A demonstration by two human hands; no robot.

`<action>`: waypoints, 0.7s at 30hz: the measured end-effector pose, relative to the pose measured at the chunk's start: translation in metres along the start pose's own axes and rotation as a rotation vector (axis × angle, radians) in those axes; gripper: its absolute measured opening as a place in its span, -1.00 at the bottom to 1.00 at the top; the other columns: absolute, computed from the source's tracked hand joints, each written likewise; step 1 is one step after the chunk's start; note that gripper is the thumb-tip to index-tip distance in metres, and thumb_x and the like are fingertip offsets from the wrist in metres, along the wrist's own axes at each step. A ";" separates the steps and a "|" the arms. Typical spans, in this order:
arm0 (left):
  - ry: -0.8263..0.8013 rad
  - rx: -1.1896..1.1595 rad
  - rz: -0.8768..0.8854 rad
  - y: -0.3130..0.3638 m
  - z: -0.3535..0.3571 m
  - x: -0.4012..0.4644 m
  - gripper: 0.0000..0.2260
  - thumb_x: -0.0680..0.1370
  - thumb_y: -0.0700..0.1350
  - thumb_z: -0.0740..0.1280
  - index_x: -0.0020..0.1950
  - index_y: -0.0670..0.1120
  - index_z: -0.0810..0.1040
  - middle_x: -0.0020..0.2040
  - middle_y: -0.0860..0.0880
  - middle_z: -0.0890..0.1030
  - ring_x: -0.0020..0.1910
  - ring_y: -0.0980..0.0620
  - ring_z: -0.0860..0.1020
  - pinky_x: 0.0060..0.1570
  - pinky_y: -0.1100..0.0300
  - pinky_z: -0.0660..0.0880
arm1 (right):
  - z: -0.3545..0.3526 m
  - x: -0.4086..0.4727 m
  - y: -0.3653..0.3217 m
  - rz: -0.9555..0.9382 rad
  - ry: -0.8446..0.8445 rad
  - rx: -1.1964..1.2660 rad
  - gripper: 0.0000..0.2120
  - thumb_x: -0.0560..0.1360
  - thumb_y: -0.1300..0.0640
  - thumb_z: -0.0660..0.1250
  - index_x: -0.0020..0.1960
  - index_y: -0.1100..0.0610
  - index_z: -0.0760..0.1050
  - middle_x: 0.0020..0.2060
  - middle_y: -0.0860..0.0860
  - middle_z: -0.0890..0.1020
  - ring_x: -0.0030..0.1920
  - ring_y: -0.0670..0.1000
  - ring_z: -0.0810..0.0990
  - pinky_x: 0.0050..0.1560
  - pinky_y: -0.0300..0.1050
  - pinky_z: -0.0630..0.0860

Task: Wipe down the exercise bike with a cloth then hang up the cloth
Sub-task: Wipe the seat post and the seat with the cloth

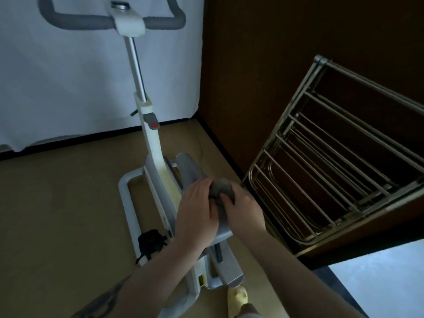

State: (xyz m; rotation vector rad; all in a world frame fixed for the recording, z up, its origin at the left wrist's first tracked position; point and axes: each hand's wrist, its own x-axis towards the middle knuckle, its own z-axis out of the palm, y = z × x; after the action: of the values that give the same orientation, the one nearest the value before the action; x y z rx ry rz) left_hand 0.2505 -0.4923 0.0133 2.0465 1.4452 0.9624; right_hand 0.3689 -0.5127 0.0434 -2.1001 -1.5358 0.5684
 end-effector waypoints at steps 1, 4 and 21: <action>0.032 0.010 -0.026 0.000 0.000 -0.001 -0.67 0.59 -0.18 0.17 0.36 -0.12 0.40 0.31 -0.05 0.49 0.33 0.00 0.41 0.36 0.08 0.33 | 0.001 0.003 -0.003 -0.008 -0.031 -0.030 -0.64 0.61 -0.02 0.16 0.38 0.02 0.36 0.25 -0.01 0.52 0.27 0.03 0.46 0.21 -0.08 0.42; 0.103 0.062 -0.072 -0.003 0.002 -0.002 -0.59 0.52 -0.10 0.12 0.34 -0.16 0.41 0.32 -0.10 0.47 0.32 -0.05 0.40 0.37 -0.01 0.33 | 0.011 -0.016 -0.002 -0.236 0.035 -0.168 -0.57 0.61 0.01 0.20 0.45 0.03 0.30 0.39 -0.05 0.41 0.40 -0.05 0.36 0.34 -0.25 0.28; 0.318 0.291 -0.525 0.034 0.028 -0.006 -0.66 0.52 -0.01 0.11 0.24 -0.01 0.49 0.14 0.04 0.56 0.09 0.01 0.54 0.11 0.04 0.49 | 0.000 0.096 0.008 -0.268 -0.586 0.227 -0.73 0.64 -0.03 0.12 0.33 -0.13 0.35 0.05 -0.12 0.57 0.10 -0.03 0.55 0.09 -0.09 0.47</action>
State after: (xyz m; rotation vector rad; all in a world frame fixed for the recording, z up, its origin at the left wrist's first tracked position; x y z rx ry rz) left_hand 0.2918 -0.5092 0.0171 1.5912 2.2574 0.9131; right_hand 0.4025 -0.4227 0.0336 -1.5938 -1.9083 1.2656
